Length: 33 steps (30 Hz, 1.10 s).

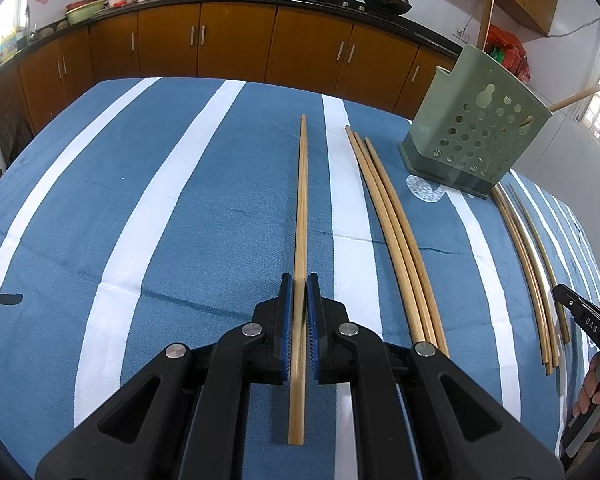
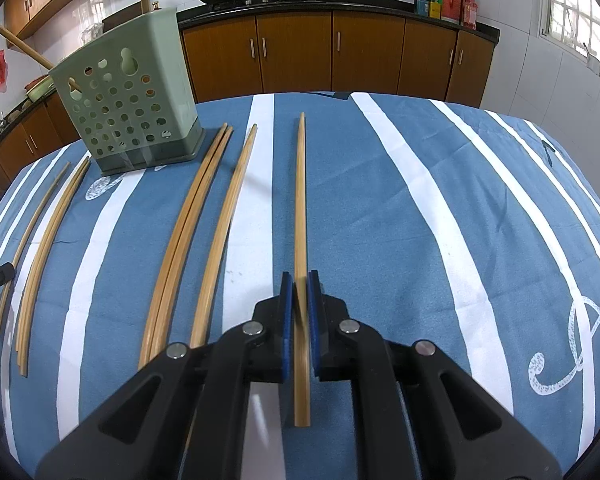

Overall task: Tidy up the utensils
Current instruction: 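Lift the left tool's chopstick over the green holder while the right tool carries its chopstick there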

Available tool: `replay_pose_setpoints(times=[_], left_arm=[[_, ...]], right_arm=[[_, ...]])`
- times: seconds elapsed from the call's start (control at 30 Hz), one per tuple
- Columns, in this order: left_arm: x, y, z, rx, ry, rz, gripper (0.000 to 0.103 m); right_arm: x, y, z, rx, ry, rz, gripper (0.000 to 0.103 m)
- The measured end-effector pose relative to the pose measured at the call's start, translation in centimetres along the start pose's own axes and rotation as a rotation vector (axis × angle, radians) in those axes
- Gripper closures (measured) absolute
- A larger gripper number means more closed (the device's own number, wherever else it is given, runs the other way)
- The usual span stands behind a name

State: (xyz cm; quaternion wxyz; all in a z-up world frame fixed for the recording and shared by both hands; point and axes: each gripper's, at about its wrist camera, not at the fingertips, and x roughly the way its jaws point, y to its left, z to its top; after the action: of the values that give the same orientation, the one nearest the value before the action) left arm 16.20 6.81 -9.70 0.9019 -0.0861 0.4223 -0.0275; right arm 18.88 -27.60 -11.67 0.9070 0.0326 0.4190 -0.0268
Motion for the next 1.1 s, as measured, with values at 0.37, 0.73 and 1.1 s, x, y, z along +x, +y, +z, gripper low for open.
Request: replay_pose_setpoints(times=[0.37, 0.73, 1.1], left_arm=[[0.0, 0.0, 0.0, -0.001, 0.000, -0.001, 0.094], [-0.2, 0.0, -0.1, 0.005, 0.007, -0.006, 0.094], [-1.6, -0.2, -0.2, 0.007, -0.003, -0.008, 0.095]], right_arm=[[0.1, 0.0, 0.0, 0.004, 0.000, 0.005, 0.093], [-0.5, -0.4, -0.7, 0.030, 0.001, 0.034, 0.093], [-2.7, -1.1, -1.2, 0.055, -0.047, 0.062, 0.095]])
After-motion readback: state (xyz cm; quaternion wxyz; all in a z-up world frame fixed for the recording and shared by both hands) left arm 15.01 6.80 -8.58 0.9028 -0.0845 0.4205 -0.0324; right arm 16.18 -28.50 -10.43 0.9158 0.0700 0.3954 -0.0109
